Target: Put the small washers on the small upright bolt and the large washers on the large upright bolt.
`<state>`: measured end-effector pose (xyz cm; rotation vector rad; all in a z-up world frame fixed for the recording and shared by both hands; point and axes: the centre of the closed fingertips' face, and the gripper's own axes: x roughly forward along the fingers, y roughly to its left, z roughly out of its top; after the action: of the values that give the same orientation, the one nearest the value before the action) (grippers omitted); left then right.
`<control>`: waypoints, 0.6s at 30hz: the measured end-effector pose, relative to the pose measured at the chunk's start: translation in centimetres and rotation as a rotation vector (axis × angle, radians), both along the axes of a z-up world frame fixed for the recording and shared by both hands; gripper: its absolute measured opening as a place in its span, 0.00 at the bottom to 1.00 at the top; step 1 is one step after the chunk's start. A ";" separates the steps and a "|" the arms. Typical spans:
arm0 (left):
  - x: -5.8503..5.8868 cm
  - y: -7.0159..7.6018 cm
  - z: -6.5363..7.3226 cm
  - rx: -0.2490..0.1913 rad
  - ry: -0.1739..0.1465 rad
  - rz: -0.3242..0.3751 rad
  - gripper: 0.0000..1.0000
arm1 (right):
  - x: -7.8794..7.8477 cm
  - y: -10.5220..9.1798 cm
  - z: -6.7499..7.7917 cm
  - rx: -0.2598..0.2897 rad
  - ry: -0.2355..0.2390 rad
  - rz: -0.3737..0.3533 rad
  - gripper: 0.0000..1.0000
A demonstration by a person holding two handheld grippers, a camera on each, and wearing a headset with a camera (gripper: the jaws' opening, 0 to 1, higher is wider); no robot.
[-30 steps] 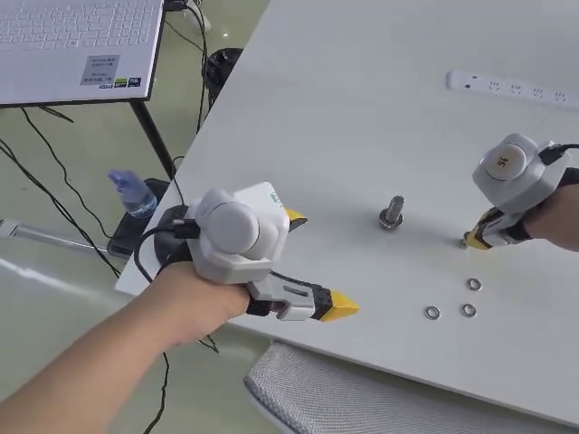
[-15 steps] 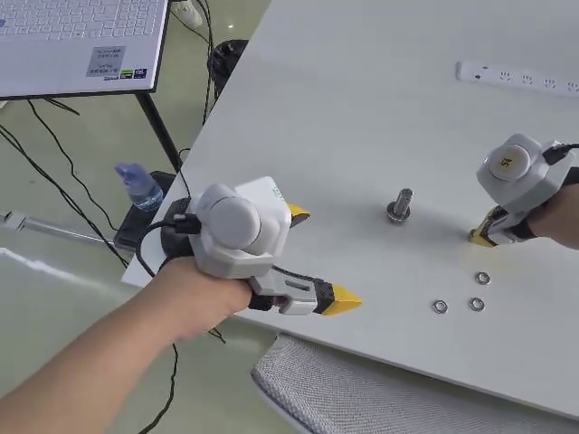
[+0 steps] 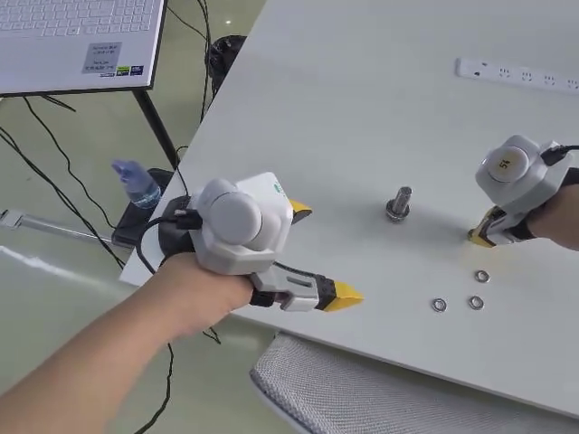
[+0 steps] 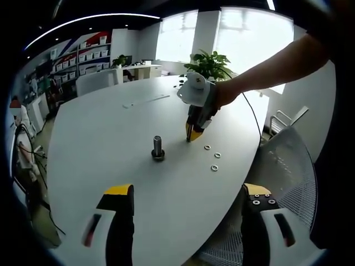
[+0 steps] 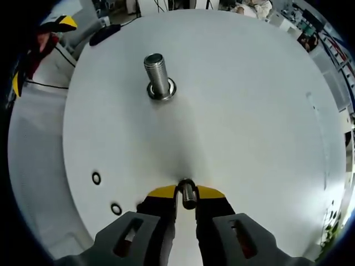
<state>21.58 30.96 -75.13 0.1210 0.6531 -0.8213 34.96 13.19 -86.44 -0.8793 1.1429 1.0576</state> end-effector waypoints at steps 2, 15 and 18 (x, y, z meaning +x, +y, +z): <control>0.0 0.1 0.0 0.001 -0.001 0.001 0.79 | 0.0 0.0 0.0 -0.001 -0.001 0.001 0.13; 0.2 0.5 0.1 0.006 -0.009 0.009 0.79 | 0.1 0.2 0.0 0.001 0.005 0.008 0.15; 0.3 0.5 0.1 0.003 -0.011 0.012 0.79 | 0.3 0.1 0.1 0.001 0.003 0.006 0.24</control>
<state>21.86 31.47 -74.98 0.1242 0.6443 -0.8075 35.28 13.31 -86.33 -0.8814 1.1427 1.0641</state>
